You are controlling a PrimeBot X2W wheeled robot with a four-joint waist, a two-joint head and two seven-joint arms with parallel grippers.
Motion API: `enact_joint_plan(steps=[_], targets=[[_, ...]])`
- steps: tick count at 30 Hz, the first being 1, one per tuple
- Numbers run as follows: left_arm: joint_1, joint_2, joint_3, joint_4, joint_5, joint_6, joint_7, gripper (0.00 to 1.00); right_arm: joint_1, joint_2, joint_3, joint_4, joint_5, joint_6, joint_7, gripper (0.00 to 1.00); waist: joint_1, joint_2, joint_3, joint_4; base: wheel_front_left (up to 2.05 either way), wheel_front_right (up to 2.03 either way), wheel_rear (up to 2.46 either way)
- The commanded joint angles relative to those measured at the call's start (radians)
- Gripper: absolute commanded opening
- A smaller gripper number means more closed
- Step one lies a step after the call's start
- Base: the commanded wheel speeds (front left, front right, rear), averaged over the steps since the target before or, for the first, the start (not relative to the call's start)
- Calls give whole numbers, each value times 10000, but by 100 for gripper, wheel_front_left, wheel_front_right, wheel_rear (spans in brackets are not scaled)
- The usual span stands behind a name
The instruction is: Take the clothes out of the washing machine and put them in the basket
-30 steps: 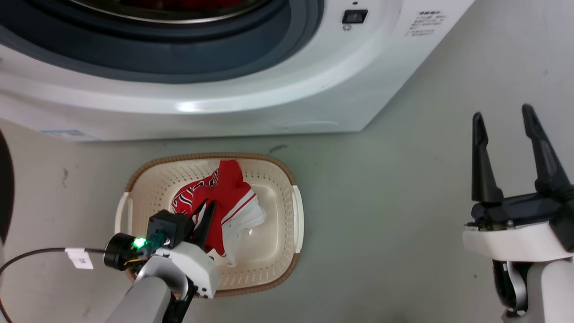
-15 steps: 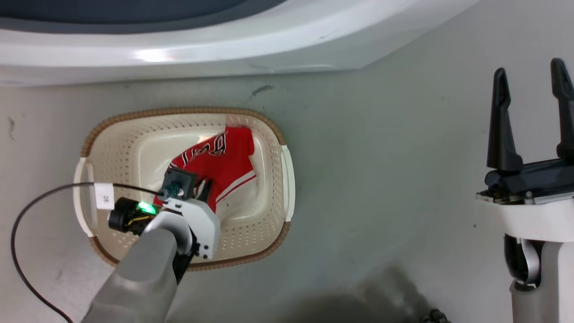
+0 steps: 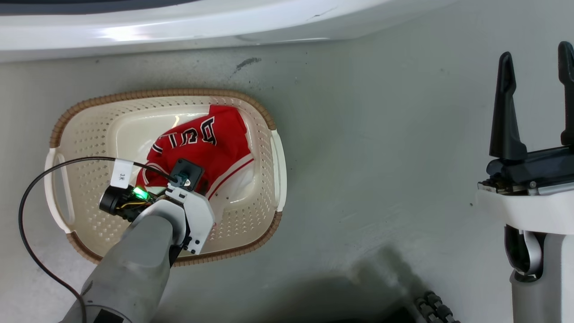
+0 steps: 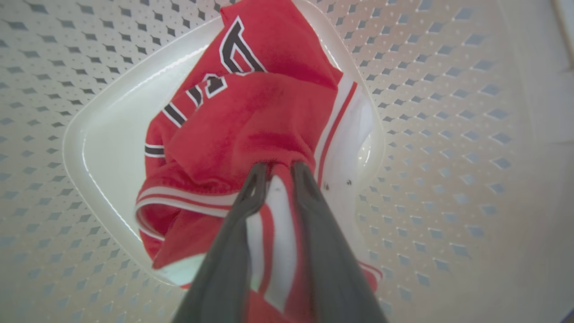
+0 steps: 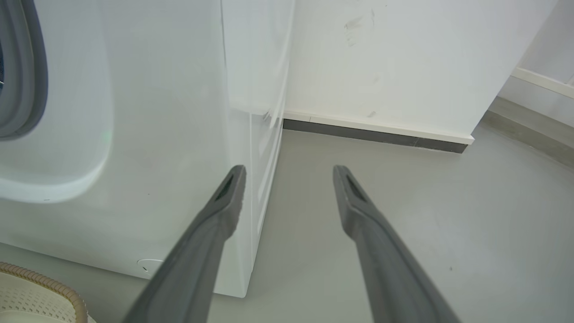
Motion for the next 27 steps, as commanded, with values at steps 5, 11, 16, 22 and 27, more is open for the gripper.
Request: enact_joint_plan(steps=[5, 11, 16, 22, 27], targets=[[257, -76, 131, 91, -318, -101, -470, 100, 63, 25, 52, 173, 15, -7, -18, 100, -1, 0, -771, 81, 0, 0, 0], [742, -109, 259, -300, -603, -144, -735, 100, 496, 23, 141, 374, -92, -7, -18, 100, -1, 0, -1862, 252, 0, 0, 0], [1586, 219, 968, -2098, -835, 146, -738, 100, 952, 23, 108, 562, -154, -7, -18, 100, -1, 0, -2845, 439, 0, 0, 0], [3031, 479, 2189, -4630, -677, 707, -742, 100, 1551, 23, 197, 776, -194, -7, -17, 100, -1, 0, -4046, 623, 0, 0, 0], [4179, 463, 3283, -6517, -399, 1064, -743, 100, 1986, 22, 217, 895, -149, -7, -17, 100, -1, 0, -4917, 702, 0, 0, 0]])
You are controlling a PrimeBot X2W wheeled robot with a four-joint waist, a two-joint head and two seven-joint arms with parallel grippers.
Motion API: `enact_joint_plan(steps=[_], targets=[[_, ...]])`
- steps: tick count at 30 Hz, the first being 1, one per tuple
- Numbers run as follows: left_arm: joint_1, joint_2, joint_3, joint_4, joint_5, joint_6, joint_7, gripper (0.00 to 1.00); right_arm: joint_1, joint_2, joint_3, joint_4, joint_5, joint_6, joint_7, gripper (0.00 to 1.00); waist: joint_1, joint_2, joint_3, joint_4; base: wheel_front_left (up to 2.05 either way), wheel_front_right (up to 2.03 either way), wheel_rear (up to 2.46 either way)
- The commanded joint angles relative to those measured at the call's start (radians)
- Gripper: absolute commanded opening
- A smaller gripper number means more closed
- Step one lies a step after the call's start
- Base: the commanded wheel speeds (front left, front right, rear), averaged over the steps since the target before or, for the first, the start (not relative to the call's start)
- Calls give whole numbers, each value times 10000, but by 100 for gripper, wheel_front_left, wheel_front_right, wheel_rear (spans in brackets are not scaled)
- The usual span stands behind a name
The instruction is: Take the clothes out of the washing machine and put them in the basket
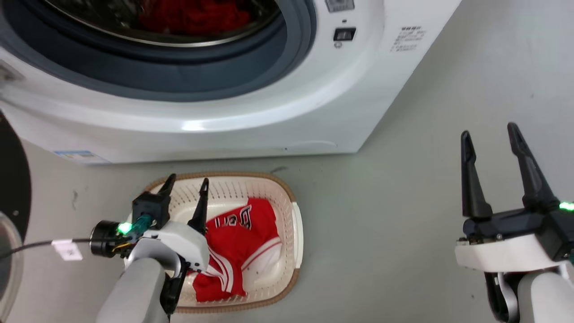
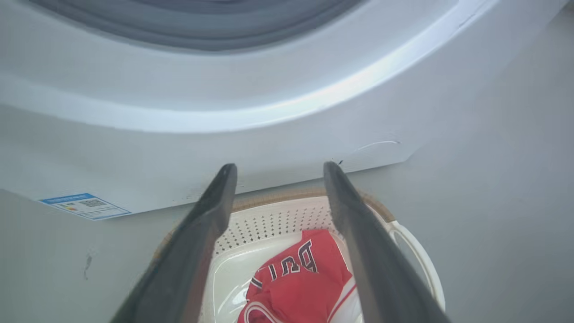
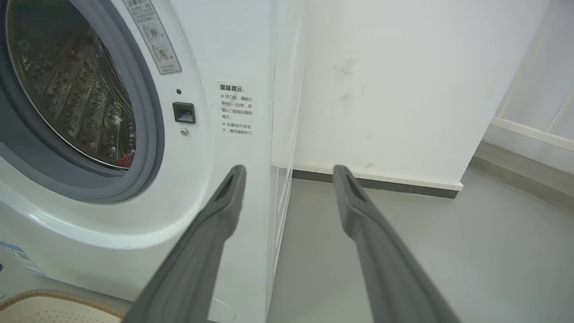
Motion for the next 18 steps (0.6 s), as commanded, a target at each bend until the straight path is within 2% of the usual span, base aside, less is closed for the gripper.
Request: enact_joint_plan(steps=[1, 7, 13, 18], targets=[[402, -72, 357, -558, 160, 117, -25, 100, 284, 20, 30, 55, 23, -7, -19, 100, 1, 0, -767, 144, 0, 0, 0], [1208, -352, 1385, -2183, 610, 264, -27, 100, 670, 20, 132, 133, -47, -7, -20, 100, 1, 0, -1473, 172, 0, 0, 0], [1343, -608, 2139, -3106, 941, 387, -26, 100, 767, 21, 95, 154, 27, -7, -19, 100, 1, 0, -1672, 120, 0, 0, 0], [610, -791, 2514, -2858, 1088, 256, -26, 100, 656, 21, 156, 109, 77, -7, -19, 100, 1, 0, -1574, 35, 0, 0, 0]])
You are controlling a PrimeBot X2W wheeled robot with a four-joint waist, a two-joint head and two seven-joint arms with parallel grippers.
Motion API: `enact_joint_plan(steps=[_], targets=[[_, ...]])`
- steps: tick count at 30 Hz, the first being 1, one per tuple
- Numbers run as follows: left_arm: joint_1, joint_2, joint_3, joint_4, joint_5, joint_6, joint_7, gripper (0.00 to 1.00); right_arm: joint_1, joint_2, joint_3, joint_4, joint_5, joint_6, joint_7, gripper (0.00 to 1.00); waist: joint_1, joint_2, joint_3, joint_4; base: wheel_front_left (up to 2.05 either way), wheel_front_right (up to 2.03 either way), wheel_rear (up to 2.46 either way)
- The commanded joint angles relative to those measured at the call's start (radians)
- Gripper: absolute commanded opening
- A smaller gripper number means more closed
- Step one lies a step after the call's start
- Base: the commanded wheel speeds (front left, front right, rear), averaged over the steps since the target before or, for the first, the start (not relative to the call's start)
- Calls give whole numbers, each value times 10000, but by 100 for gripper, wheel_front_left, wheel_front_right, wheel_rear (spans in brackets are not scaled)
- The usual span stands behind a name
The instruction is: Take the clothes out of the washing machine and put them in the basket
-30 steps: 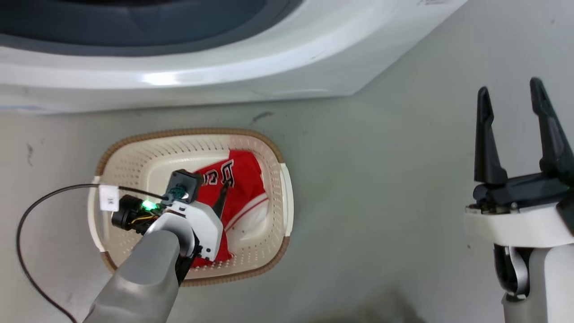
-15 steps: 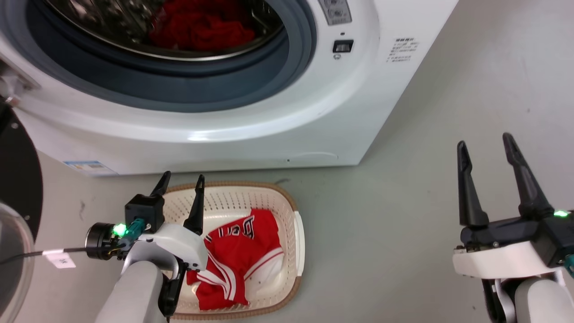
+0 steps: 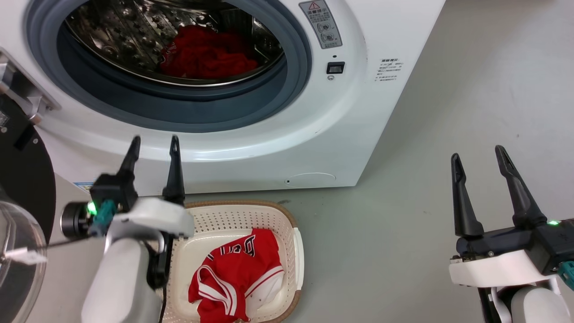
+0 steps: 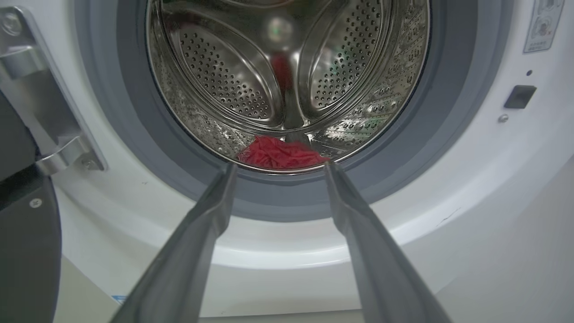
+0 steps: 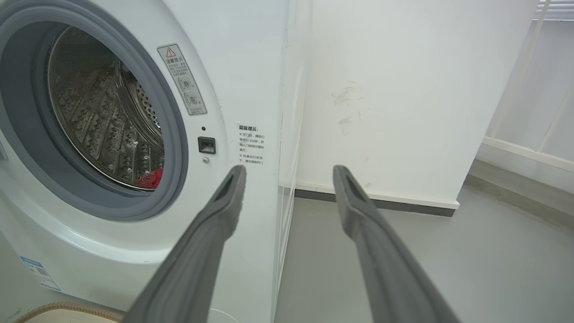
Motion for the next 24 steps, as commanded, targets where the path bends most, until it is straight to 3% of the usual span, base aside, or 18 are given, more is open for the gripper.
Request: enact_joint_plan(steps=[1, 11, 24], targets=[[-370, -41, 61, 174, 29, -56, -28, 100, -89, 21, 27, -36, 37, -7, -18, 100, 2, -1, 79, -60, 0, 0, 0], [-3816, 511, -257, 2946, 410, -548, 293, 100, -715, 21, 192, -214, 241, -7, -17, 100, 2, -1, 1100, -590, 0, 0, 0], [-8424, 1105, -876, 6239, 466, -1239, 2238, 100, -1476, 23, 196, -533, 499, -7, -17, 100, 2, -1, 2943, -1291, 0, 0, 0]])
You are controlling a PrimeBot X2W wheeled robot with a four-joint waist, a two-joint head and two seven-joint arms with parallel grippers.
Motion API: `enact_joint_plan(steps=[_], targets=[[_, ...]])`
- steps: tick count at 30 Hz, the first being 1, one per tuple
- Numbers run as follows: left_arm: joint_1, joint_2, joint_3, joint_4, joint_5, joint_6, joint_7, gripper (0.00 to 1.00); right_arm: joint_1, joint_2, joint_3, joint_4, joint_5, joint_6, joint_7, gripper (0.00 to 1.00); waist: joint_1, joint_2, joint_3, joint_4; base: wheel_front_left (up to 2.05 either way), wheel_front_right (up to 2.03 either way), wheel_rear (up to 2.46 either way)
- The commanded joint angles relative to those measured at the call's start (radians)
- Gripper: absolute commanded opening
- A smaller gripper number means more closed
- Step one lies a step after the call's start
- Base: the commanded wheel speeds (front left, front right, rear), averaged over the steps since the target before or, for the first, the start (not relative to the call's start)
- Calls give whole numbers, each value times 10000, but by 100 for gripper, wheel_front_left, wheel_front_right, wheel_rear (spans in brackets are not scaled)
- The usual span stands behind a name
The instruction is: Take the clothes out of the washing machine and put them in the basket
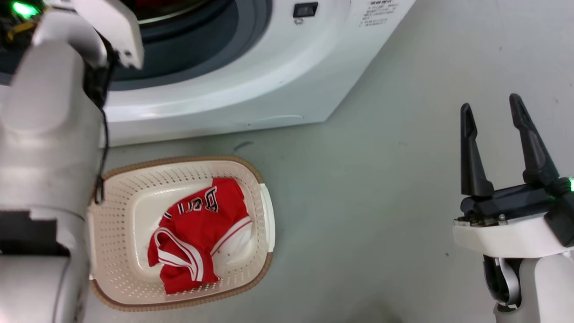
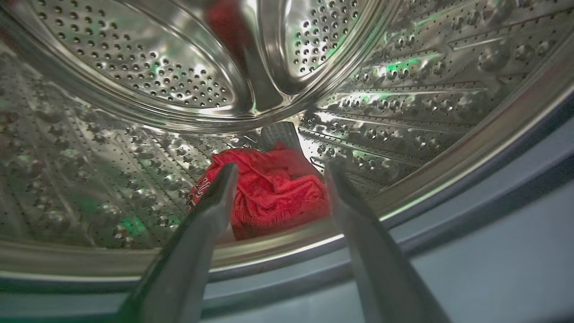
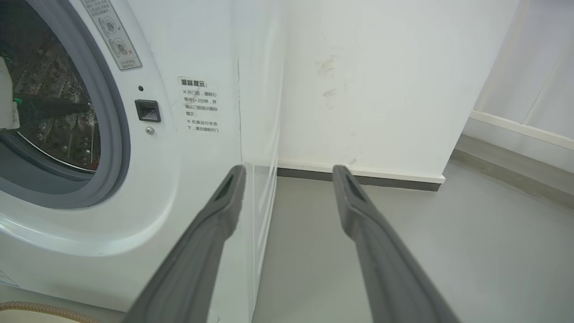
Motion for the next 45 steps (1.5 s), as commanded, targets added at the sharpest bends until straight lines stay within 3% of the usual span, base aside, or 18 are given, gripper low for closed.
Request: enact_joint_plan(steps=[1, 13, 23, 42, 43, 44, 45], targets=[[-489, 110, -101, 188, -26, -60, 205, 100, -244, 25, -5, -95, 103, -7, -17, 100, -2, 0, 552, -278, 0, 0, 0], [-3768, 702, -892, 1468, -419, -235, 2955, 100, -821, 25, 29, -747, 347, -7, -18, 100, -2, 0, 2425, -571, 0, 0, 0], [-5332, 1005, -1742, 1916, -1082, -232, 5048, 100, -1067, 25, -28, -993, 609, -7, -17, 100, -2, 0, 3476, -810, 0, 0, 0], [-5664, 1145, -2229, 2755, -1120, -160, 5240, 100, -1054, 25, 333, -1126, 778, -7, -18, 100, -2, 0, 4013, -960, 0, 0, 0], [-5675, 1157, -2289, 2756, -1075, -152, 5143, 87, -1051, 25, 320, -1122, 763, -7, -18, 100, -2, 0, 4013, -964, 0, 0, 0], [-5673, 1163, -2323, 2766, -1054, -145, 5096, 22, -1041, 25, 311, -1114, 756, -7, -18, 100, -2, 0, 4010, -969, 0, 0, 0], [-5673, 1163, -2323, 2766, -1054, -145, 5096, 22, -1041, 25, 311, -1114, 756, -7, -18, 100, -2, 0, 4010, -969, 0, 0, 0]])
